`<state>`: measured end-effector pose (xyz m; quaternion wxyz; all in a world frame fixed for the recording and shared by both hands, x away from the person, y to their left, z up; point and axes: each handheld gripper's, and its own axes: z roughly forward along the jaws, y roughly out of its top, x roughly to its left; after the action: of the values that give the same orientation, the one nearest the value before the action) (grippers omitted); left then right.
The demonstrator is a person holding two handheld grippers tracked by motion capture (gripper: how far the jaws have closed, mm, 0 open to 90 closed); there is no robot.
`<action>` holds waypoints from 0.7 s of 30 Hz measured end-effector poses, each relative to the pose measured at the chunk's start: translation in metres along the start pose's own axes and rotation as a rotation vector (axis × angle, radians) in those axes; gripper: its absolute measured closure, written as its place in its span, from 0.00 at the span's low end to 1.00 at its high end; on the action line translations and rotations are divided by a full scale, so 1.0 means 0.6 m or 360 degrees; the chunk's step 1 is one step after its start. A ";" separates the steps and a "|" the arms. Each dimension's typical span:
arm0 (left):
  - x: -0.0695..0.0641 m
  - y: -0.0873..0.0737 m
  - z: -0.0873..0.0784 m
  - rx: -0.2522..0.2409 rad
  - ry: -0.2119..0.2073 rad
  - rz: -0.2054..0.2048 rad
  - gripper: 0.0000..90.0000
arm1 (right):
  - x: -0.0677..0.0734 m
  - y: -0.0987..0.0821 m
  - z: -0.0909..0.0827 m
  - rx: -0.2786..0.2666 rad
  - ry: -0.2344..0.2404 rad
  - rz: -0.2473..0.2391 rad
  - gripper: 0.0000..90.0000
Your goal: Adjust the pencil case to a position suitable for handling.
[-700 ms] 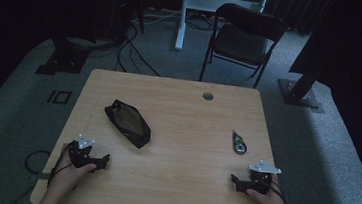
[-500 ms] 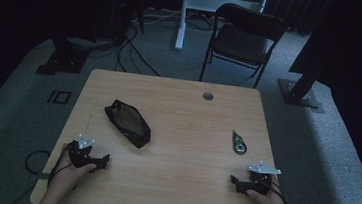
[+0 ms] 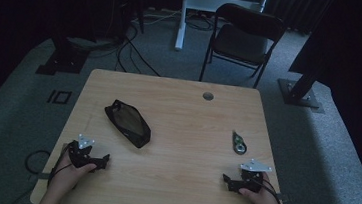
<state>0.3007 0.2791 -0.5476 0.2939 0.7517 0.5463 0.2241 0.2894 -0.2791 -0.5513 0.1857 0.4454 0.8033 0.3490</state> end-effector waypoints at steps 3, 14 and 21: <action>0.000 0.000 0.000 0.0000 0.0000 0.0000 0.00 | 0.010 0.009 0.010 0.0002 0.0015 -0.0026 0.14; 0.000 0.000 0.000 0.0000 0.0000 -0.0001 0.00 | 0.043 0.048 0.031 -0.0026 0.0065 -0.0127 0.14; 0.000 0.000 0.000 -0.0001 0.0000 -0.0001 0.00 | 0.067 0.069 0.048 -0.0039 0.0105 -0.0168 0.15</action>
<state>0.3007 0.2791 -0.5476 0.2941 0.7515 0.5464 0.2240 0.3097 -0.2189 -0.5404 0.1828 0.3884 0.8270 0.3631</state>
